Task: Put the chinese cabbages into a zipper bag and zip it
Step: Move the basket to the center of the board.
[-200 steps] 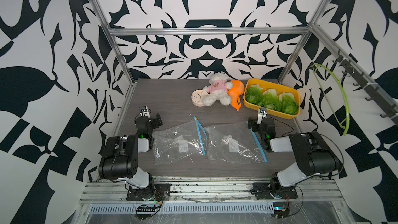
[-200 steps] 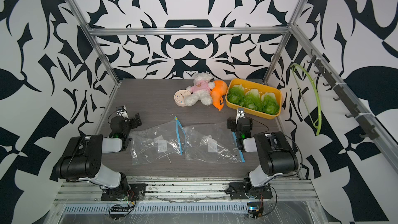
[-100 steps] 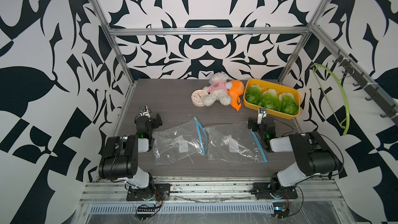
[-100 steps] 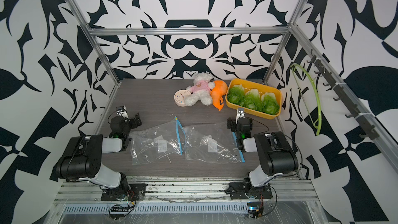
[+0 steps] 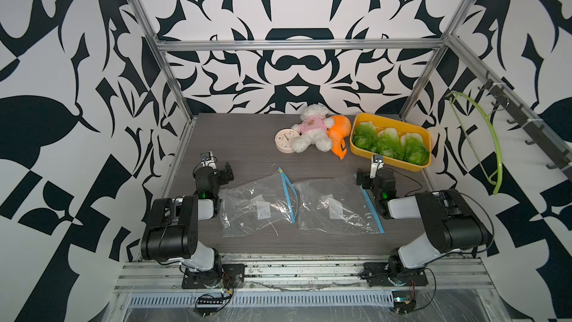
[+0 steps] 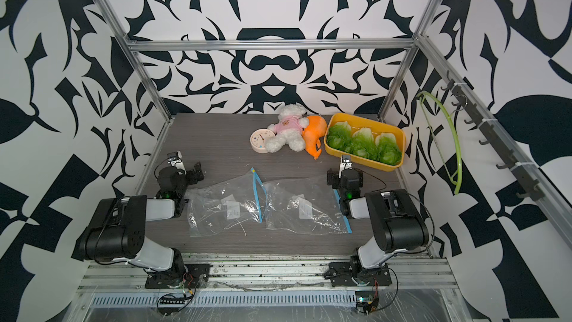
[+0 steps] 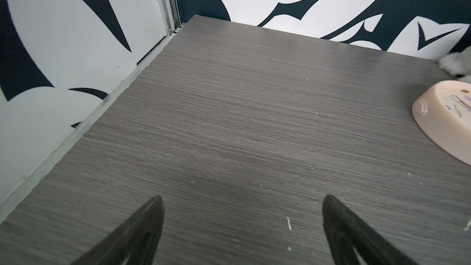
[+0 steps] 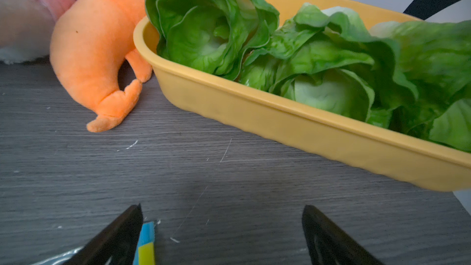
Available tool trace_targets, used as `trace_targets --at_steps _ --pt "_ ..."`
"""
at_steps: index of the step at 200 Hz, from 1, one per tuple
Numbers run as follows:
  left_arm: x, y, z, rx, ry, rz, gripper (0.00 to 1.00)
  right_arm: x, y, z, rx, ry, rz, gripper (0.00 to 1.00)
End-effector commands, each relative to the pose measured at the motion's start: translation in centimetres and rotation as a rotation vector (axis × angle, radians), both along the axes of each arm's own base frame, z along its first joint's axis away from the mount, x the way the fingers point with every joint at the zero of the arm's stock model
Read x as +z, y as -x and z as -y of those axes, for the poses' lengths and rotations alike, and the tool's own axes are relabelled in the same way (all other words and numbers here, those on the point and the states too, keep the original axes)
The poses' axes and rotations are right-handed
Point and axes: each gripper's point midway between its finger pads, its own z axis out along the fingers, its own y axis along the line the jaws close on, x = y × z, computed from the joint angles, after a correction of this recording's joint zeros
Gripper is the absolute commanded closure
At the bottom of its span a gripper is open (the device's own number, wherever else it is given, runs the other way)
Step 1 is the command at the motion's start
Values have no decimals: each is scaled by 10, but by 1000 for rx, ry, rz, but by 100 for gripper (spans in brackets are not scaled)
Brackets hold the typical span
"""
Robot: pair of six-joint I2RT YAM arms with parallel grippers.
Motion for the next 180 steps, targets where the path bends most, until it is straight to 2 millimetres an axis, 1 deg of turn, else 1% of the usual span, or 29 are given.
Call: trace_targets --at_steps 1,31,37,41,43,45,59,75,100,119,127,138,147,150,156,168,180 --pt "13 7 3 -22 -1 21 1 24 -4 4 -38 4 74 1" --pt "33 15 -3 24 -3 50 1 34 3 17 -118 9 105 1" --pt "37 17 -4 27 0 53 1 35 3 18 -120 9 101 1" --pt "35 17 -3 26 4 40 1 36 3 16 -112 8 97 1" --pt "43 18 -3 27 6 58 1 37 3 16 -110 8 95 1" --pt "46 19 -3 30 9 60 1 38 3 16 -108 10 93 1" --pt "54 21 -5 48 40 47 1 44 4 18 -120 12 80 1" --pt "65 23 -2 41 71 47 1 56 5 21 -143 7 74 1" --pt "85 25 3 20 105 76 1 85 7 19 -140 -22 76 1" --pt "105 30 8 11 152 89 1 103 14 23 -200 -98 46 1" --pt "114 32 11 1 173 94 1 108 16 20 -200 -129 9 1" --pt "128 36 17 -27 212 118 1 109 19 8 -143 -158 -47 1" --pt "135 40 22 -44 247 135 1 107 22 -2 -94 -202 -67 1" --pt "138 41 22 -43 259 143 1 106 22 -11 -55 -229 -74 1" --pt "141 44 22 -33 289 158 1 104 24 -16 -34 -265 -81 1" --pt "143 51 11 54 368 190 1 99 31 -16 -74 -335 -96 0" --pt "138 61 -3 164 431 201 1 97 36 -14 -107 -377 -108 0"
